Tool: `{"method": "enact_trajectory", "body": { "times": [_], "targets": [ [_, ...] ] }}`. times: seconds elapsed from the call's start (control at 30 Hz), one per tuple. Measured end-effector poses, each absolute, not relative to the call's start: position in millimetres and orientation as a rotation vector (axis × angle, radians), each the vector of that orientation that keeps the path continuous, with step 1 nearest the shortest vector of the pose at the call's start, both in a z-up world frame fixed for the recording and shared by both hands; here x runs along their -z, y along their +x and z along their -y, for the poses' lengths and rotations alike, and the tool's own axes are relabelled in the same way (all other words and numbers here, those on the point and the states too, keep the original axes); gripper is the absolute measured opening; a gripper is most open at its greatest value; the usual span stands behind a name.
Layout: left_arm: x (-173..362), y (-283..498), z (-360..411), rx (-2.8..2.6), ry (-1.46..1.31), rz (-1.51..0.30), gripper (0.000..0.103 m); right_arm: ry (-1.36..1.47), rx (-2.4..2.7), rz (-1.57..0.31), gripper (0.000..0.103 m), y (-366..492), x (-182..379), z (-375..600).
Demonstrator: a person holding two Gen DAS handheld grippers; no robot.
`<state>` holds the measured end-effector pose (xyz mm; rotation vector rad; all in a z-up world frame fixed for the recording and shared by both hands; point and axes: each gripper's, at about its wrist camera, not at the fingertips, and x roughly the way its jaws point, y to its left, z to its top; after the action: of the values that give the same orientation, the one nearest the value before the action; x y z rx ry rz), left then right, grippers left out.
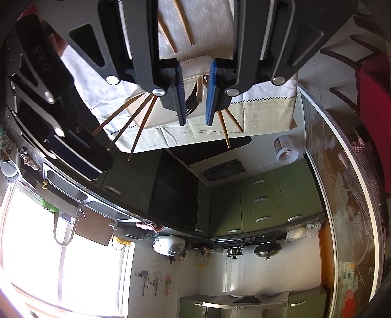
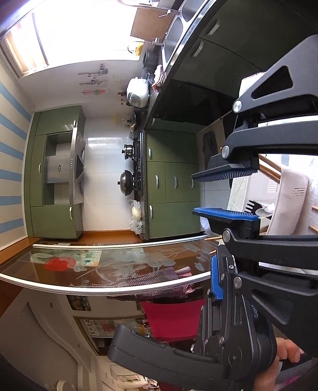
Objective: Organize utensils
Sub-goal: 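Drop the chopstick into the caddy with the left tool while the right tool drops its chopstick in, then lower the left tool onto a wooden chopstick and close it while the right tool approaches the last one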
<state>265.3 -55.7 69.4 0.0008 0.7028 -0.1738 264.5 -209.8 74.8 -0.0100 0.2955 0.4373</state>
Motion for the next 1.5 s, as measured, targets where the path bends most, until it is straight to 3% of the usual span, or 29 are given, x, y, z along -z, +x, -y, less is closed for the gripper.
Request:
{"method": "enact_trajectory", "body": {
  "times": [0.13,0.2,0.27,0.53,0.73,0.9,1.13,1.3,1.5],
  "targets": [
    [-79,243,57,0.172,0.004,-0.698,0.022,0.015,-0.436,-0.264,0.023,225,-87,228],
    [-74,230,58,0.171,0.0,-0.733,0.043,0.023,-0.44,-0.293,0.032,204,-82,241],
    [-57,219,59,0.17,-0.002,-0.8,0.05,0.006,-0.437,-0.364,0.039,185,-63,252],
    [61,209,68,0.197,-0.063,-1.158,0.049,0.094,-0.333,-0.691,0.041,159,55,309],
    [106,224,85,0.152,-0.052,-1.245,0.043,0.19,-0.28,-0.784,0.041,153,101,345],
    [122,240,90,0.106,-0.038,-1.266,0.026,0.21,-0.292,-0.791,0.041,152,103,351],
    [136,252,93,0.072,-0.027,-1.305,0.02,0.234,-0.283,-0.792,0.042,157,99,358],
    [139,254,91,0.058,-0.011,-1.299,0.007,0.251,-0.258,-0.794,0.042,157,99,367],
    [127,247,73,0.079,-0.052,-1.261,0.006,0.217,-0.27,-0.834,0.044,163,101,356]
  ]
}}
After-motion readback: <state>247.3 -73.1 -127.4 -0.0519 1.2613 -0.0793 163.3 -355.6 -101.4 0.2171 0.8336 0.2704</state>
